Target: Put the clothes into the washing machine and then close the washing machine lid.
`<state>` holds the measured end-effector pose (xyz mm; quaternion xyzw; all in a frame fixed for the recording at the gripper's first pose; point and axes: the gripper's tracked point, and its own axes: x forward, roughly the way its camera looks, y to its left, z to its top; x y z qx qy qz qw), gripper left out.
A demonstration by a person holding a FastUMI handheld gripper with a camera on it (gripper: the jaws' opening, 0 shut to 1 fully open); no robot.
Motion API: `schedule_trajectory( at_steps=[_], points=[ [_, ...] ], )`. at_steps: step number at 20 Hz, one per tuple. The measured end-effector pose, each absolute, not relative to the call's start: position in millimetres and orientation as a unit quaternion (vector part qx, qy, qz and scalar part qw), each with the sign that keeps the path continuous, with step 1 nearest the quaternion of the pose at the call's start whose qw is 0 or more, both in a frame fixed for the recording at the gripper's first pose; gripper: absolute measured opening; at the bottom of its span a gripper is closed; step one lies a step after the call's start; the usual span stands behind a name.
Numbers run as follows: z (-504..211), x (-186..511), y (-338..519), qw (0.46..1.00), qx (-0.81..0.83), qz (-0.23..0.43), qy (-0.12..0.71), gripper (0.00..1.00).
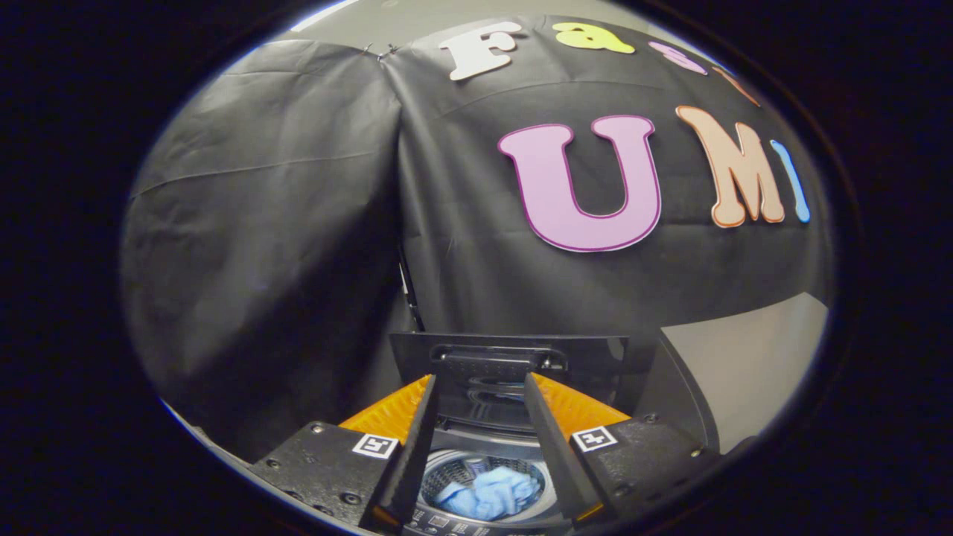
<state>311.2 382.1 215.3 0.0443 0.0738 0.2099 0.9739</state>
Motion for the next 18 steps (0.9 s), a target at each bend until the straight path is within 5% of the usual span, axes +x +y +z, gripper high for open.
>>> schedule_trajectory(
  at_steps=[5,18],
  points=[
    [224,330,378,0.978,0.049,0.194,0.059,0.71],
    [221,469,357,0.999,-0.008,0.045,0.025,0.97]
  ],
)
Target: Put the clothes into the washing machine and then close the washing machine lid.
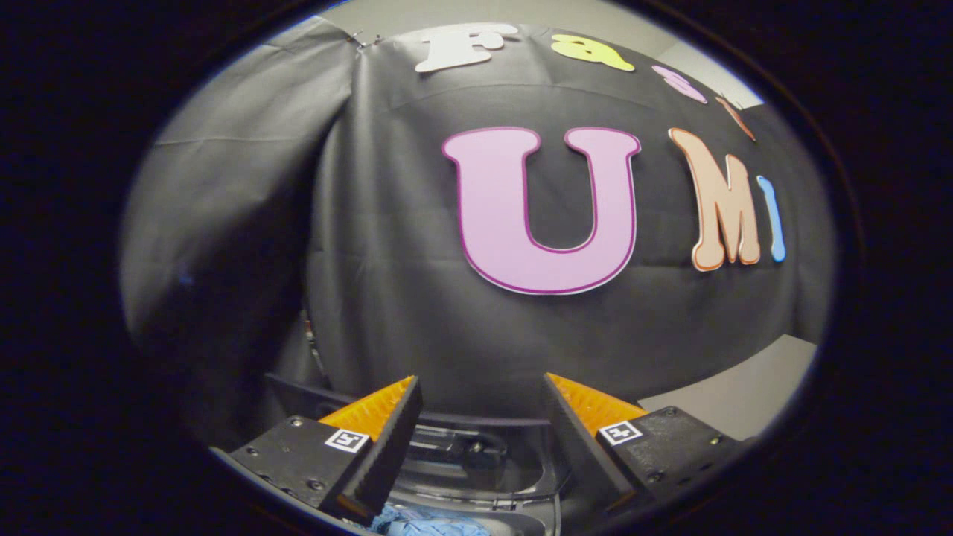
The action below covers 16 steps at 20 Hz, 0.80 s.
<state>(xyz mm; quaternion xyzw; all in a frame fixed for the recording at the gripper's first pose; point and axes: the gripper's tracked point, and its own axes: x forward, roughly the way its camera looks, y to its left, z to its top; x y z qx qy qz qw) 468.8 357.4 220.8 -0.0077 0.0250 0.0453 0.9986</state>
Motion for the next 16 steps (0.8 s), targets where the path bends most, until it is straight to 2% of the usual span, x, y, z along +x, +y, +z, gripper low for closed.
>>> schedule_trajectory(
  at_steps=[5,7,16],
  points=[
    [182,514,380,0.996,0.006,0.047,0.073,0.97],
    [182,516,380,0.996,0.015,0.047,0.068,0.96],
    [175,477,380,0.993,0.013,0.076,0.094,0.98]
  ],
)
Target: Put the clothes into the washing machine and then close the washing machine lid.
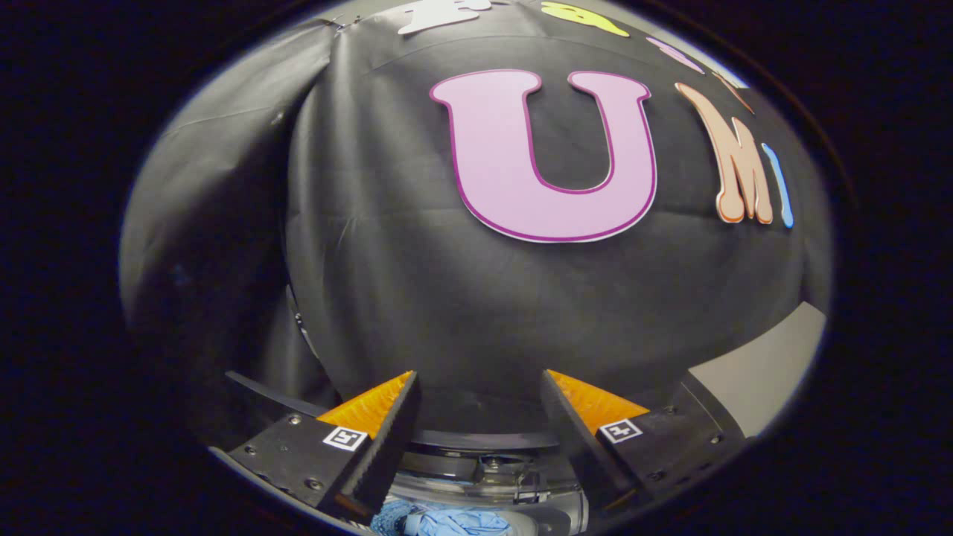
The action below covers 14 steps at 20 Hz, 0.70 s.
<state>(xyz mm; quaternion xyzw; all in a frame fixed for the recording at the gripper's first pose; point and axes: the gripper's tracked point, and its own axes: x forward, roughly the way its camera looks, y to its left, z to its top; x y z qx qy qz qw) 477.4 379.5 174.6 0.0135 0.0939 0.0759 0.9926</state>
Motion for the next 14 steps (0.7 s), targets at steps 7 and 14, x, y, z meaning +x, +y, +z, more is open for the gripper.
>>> schedule_trajectory(
  at_steps=[7,14],
  points=[
    [151,396,379,0.987,0.014,0.095,0.132,0.97],
    [168,340,380,0.987,0.035,0.110,0.112,0.97]
  ],
)
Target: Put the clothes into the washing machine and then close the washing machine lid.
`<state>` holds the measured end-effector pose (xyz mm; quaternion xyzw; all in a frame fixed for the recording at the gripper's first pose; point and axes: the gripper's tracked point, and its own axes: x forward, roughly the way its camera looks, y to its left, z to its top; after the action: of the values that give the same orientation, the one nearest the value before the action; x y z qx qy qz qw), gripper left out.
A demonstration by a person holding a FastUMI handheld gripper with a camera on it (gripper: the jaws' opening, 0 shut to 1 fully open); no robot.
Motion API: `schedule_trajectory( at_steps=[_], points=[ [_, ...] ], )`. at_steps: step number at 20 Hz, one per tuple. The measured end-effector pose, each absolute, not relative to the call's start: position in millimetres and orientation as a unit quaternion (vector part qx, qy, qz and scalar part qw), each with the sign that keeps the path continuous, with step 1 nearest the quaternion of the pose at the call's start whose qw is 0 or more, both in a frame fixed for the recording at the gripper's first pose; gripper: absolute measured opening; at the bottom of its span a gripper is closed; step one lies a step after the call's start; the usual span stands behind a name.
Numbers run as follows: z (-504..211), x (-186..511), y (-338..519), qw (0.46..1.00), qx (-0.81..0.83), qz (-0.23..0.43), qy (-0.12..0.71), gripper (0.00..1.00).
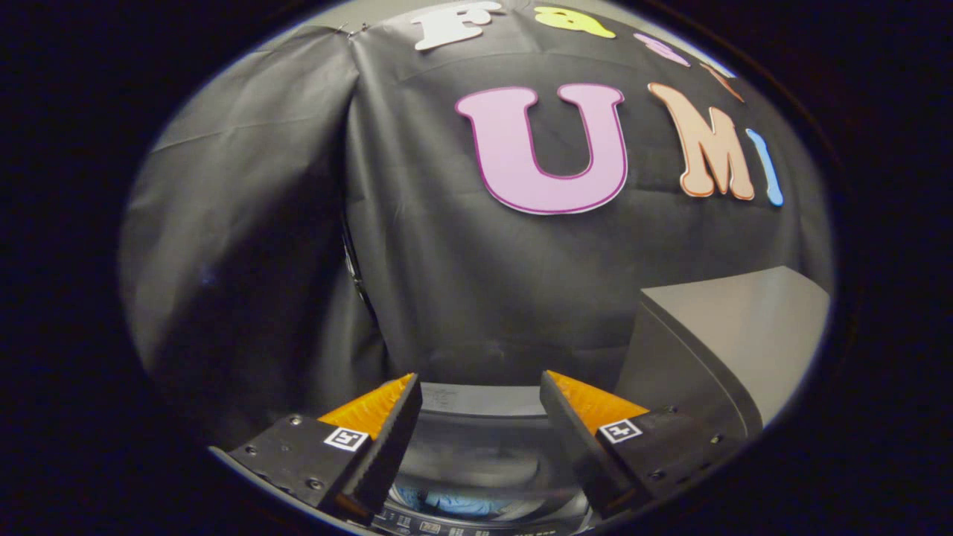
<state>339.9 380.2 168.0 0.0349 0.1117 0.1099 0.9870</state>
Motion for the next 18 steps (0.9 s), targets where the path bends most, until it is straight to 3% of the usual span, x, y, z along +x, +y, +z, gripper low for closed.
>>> schedule_trajectory(
  at_steps=[18],
  points=[
    [238,269,342,0.993,0.004,0.117,0.031,0.97]
  ],
)
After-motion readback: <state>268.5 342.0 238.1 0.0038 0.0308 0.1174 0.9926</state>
